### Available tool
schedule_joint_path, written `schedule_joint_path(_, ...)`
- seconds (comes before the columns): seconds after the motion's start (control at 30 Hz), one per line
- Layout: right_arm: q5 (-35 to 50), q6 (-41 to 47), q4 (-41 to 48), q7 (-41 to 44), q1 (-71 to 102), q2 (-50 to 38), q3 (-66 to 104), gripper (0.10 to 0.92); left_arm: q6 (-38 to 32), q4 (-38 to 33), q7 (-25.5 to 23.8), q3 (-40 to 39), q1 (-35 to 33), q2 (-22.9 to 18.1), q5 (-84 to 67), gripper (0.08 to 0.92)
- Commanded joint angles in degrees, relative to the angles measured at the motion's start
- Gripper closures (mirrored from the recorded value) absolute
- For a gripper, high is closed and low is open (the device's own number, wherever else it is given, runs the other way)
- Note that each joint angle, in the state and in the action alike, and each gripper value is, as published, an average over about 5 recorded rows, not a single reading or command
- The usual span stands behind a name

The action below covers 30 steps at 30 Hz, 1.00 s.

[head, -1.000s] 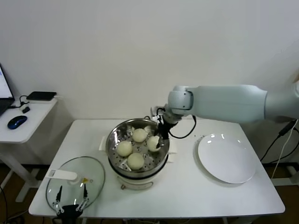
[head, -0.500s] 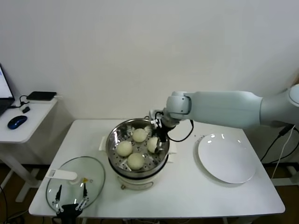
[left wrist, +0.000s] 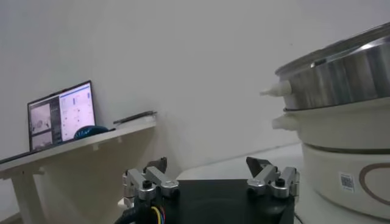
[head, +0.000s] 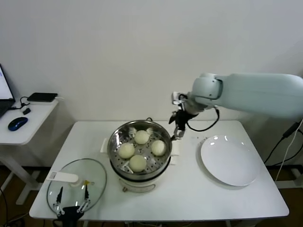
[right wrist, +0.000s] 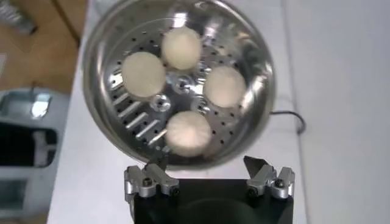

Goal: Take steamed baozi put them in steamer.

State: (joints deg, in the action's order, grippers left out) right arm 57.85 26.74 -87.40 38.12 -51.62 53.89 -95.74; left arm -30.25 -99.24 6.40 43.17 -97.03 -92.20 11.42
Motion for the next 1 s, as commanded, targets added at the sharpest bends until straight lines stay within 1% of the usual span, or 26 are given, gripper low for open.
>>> schedule_joint_path(0.03, -0.10, -10.62, -8.67, -34.63, 29.02, -25.32, 26.67, 0.203, 0.09, 0.08, -0.01, -0.30, 0.37, -1.12, 0.01, 0.177)
schedule_joint_path(0.1, -3.10, -12.67, -9.35, -38.29, 42.29, -27.40, 40.13, 0.203, 0.15, 0.16, -0.02, -0.50, 0.45, -1.16, 0.19, 0.177)
schedule_joint_path(0.23, -7.70, -16.23, -11.70, -42.07, 67.13, -28.25, 64.30, 0.203, 0.21, 0.09, -0.13, -0.74, 0.45, -1.29, 0.42, 0.177)
schedule_joint_path(0.33, -10.36, -19.64, -13.80, -43.55, 84.90, -26.88, 80.48, 0.203, 0.62, -0.69, -0.31, -0.81, 0.36, -1.54, 0.03, 0.177)
schedule_joint_path(0.5, -19.39, -28.39, -15.66, -42.84, 109.17, -21.10, 101.64, 0.203, 0.79, -0.60, -0.60, -0.88, 0.54, -1.79, 0.21, 0.177)
schedule_joint_path(0.6, -22.76, -32.67, -15.55, -41.85, 118.73, -15.58, 109.87, 0.203, 0.65, -0.14, -0.59, -1.08, 0.54, -2.02, 0.53, 0.177)
schedule_joint_path(0.7, -24.46, -35.56, -15.15, -40.26, 124.31, -10.78, 114.93, 0.203, 0.52, 0.04, -0.57, -1.45, 0.40, -2.26, 1.00, 0.177)
schedule_joint_path(1.0, -30.41, -42.62, -13.17, -38.27, 135.77, 3.50, 121.65, 0.203, 0.51, 0.09, -0.51, -1.42, 0.37, -2.49, 1.38, 0.177)
